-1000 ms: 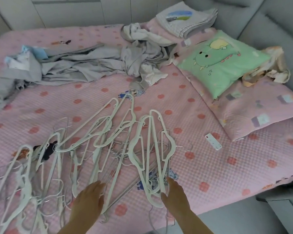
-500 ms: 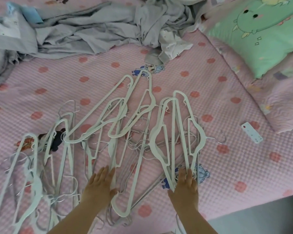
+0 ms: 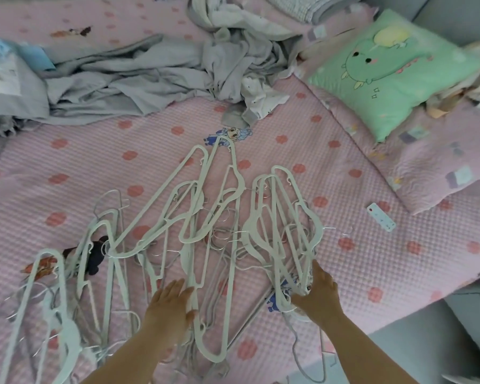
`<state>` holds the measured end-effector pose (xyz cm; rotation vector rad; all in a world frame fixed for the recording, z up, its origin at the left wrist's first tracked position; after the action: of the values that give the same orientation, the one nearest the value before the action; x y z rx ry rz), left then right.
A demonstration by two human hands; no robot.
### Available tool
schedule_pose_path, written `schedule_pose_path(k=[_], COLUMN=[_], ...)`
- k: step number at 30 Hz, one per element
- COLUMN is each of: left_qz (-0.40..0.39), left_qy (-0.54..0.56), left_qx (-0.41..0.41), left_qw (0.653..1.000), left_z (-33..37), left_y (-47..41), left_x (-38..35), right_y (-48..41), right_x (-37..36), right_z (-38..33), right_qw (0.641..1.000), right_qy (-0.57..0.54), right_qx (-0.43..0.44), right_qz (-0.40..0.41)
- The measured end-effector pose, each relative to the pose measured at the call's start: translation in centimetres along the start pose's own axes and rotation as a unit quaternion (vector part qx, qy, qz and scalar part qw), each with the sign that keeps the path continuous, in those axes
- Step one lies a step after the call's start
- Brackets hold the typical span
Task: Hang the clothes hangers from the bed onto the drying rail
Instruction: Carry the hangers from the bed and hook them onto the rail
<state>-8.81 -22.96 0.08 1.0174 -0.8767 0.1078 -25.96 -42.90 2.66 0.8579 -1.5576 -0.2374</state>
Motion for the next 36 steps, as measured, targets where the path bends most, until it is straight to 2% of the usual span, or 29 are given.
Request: schedule_pose_path(k=[3, 6, 10, 16, 20, 23, 25, 27, 31, 36], left_qz=[0.042, 0.050, 0.016, 0.069, 0.054, 0.028, 0.032, 0.045, 0.008, -0.072], left_qy=[0.036, 0.134, 0.325, 0.447, 0.454, 0.415, 0.370, 0.325, 0.229, 0.167], left_qx=[-0.037, -0.081, -0.170, -0.238, -0.297, -0.351, -0.409, -0.471, -0.568, -0.647], left_qw=[0.998, 0.986, 0.930, 0.859, 0.838, 0.839, 0.834, 0.819, 0.791, 0.741], left_z=[1.4, 4.2, 10.6, 19.4, 24.7, 28.3, 30.7, 32.9, 37.1, 41.9], left_y=[0.6, 1.1, 2.9, 6.1, 9.8, 13.6, 16.5, 20.4, 29.4, 41.2], left_x=[2.4, 5.1, 8.8, 11.8, 12.5, 12.8, 12.7, 12.3, 9.4, 1.7], right_y=[1.7, 3.9, 7.3, 11.8, 15.0, 18.4, 21.5, 25.1, 34.4, 49.0], right_x=[2.7, 4.7, 6.2, 7.4, 8.6, 9.8, 11.3, 13.1, 16.3, 16.0], right_z=[-0.7, -1.1, -1.4, 0.0, 2.6, 5.7, 8.4, 11.8, 18.8, 27.9], right_qw=[1.000, 0.999, 0.991, 0.967, 0.946, 0.921, 0.898, 0.865, 0.797, 0.734], right_qy=[-0.009, -0.032, -0.108, -0.200, -0.239, -0.302, -0.324, -0.320, -0.263, -0.104], right_qx=[0.008, 0.025, 0.041, 0.018, -0.002, 0.007, -0.011, -0.047, -0.137, -0.243], right_qz=[0.003, 0.022, 0.065, 0.158, 0.221, 0.246, 0.298, 0.383, 0.526, 0.625])
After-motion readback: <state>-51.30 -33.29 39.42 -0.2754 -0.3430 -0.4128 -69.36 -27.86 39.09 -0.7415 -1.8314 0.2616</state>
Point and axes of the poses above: each hand's wrist, its own y-axis away from the middle knuckle, its own x-axis out of the back of the hand, z = x × y, the point moved 2 cm from there along -y, towards the middle knuckle, and after that the axes turned 13 degrees about y, right-handed, at the moved point
